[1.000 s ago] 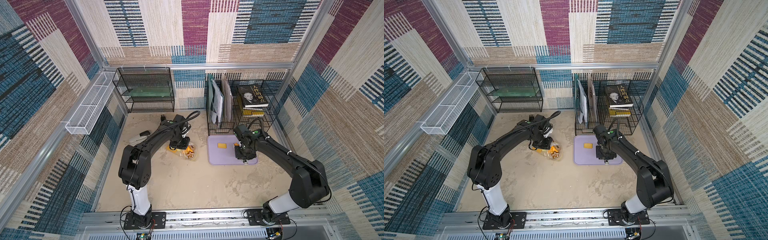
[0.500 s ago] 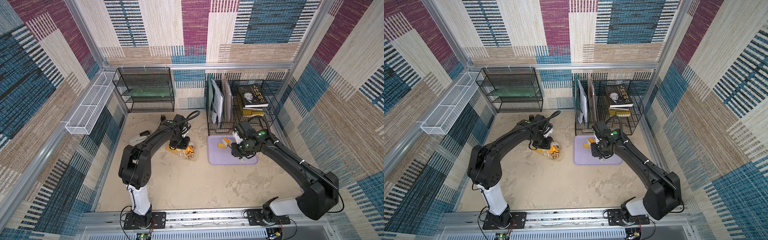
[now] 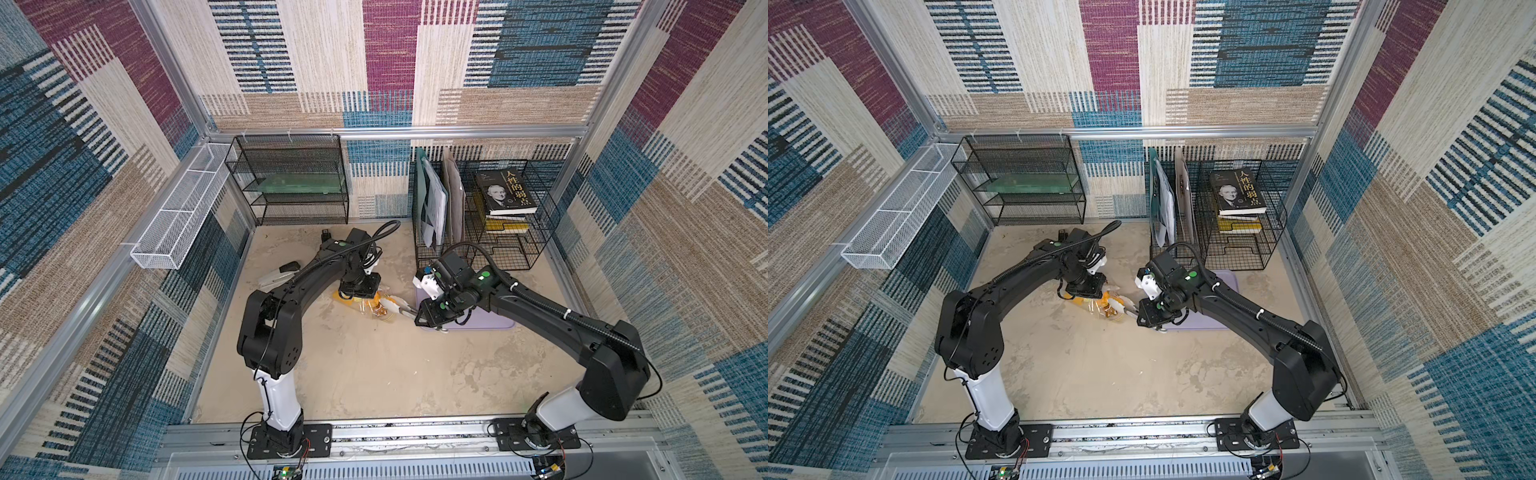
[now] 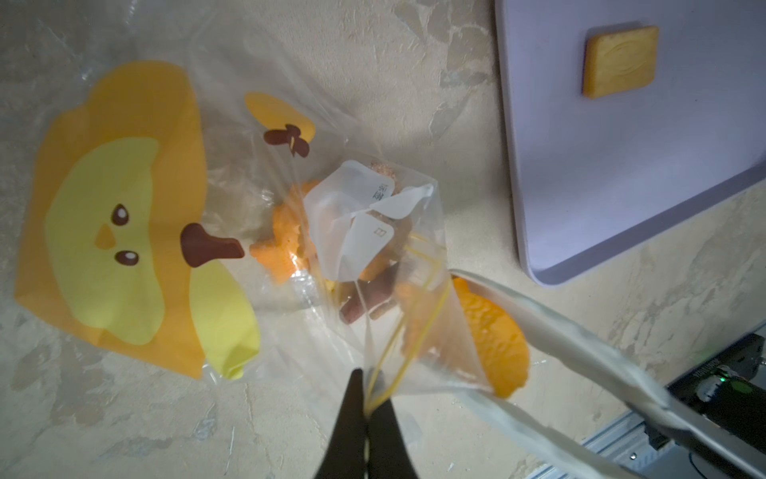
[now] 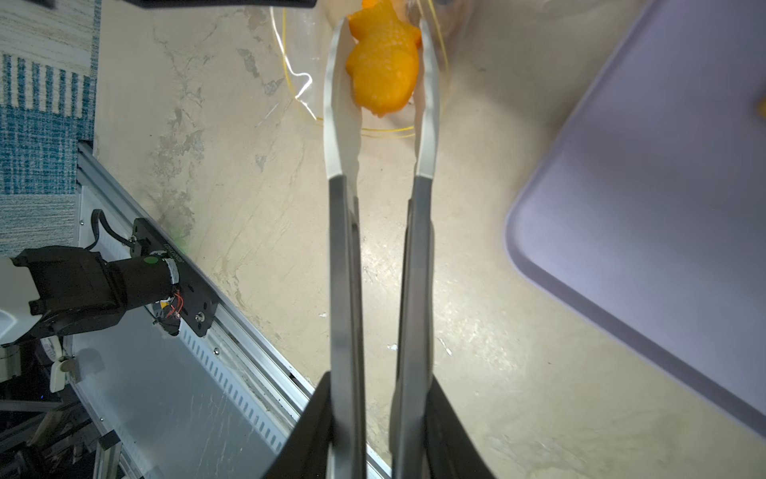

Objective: Put the cookies into a resealable bag to prevent moisture
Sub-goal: Place the cookie in the ziploc bag.

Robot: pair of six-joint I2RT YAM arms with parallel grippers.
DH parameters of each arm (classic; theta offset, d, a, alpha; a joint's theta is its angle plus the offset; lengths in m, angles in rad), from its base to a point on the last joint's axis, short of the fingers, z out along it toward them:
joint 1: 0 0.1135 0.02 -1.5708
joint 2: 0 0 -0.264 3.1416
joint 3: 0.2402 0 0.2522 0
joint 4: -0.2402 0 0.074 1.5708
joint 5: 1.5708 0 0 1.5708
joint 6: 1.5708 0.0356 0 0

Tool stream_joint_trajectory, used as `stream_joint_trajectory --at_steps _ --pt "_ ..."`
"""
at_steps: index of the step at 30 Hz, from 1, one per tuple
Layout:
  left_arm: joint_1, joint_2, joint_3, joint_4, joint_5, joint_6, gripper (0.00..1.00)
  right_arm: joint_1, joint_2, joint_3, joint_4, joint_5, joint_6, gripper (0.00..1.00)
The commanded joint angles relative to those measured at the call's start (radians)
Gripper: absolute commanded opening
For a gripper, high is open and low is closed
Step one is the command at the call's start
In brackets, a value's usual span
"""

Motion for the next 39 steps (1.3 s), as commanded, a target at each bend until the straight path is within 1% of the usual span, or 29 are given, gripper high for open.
stream_joint_trajectory --at_steps 1,5,7,14,19,22,26,29,35,39 --pt "0.001 -0.013 0.003 -0.004 0.030 0.014 0.00 0.005 0.030 0.014 0.074 -0.038 0.006 0.30" --pt "0.000 -0.018 0.008 -0.004 0.023 0.013 0.00 0.012 0.014 -0.005 0.085 -0.052 0.007 0.30" --pt "0.002 -0.010 0.014 -0.006 0.020 0.013 0.00 0.010 -0.016 -0.013 0.081 -0.042 0.008 0.30" --pt "0.001 0.014 0.031 -0.005 0.012 0.002 0.00 0.003 -0.133 -0.078 0.030 -0.064 0.017 0.31" --pt "0.000 0.007 0.026 -0.006 0.018 -0.001 0.00 -0.001 -0.181 -0.146 0.068 -0.080 0.050 0.31" --pt "-0.001 0.000 0.021 -0.010 0.020 0.002 0.00 -0.015 -0.164 -0.150 0.110 -0.072 0.059 0.31" --pt "-0.001 -0.016 0.014 -0.021 0.010 0.013 0.00 -0.057 -0.140 -0.146 0.149 -0.064 0.071 0.31" --pt "0.000 -0.020 0.010 -0.027 0.007 0.021 0.00 -0.076 -0.137 -0.149 0.183 -0.093 0.071 0.32" --pt "-0.001 -0.010 0.024 -0.027 0.020 0.021 0.00 -0.057 -0.050 -0.083 0.173 -0.109 0.019 0.32" --pt "-0.001 -0.006 0.034 -0.029 0.036 0.024 0.00 -0.056 -0.015 -0.069 0.217 -0.106 0.039 0.32"
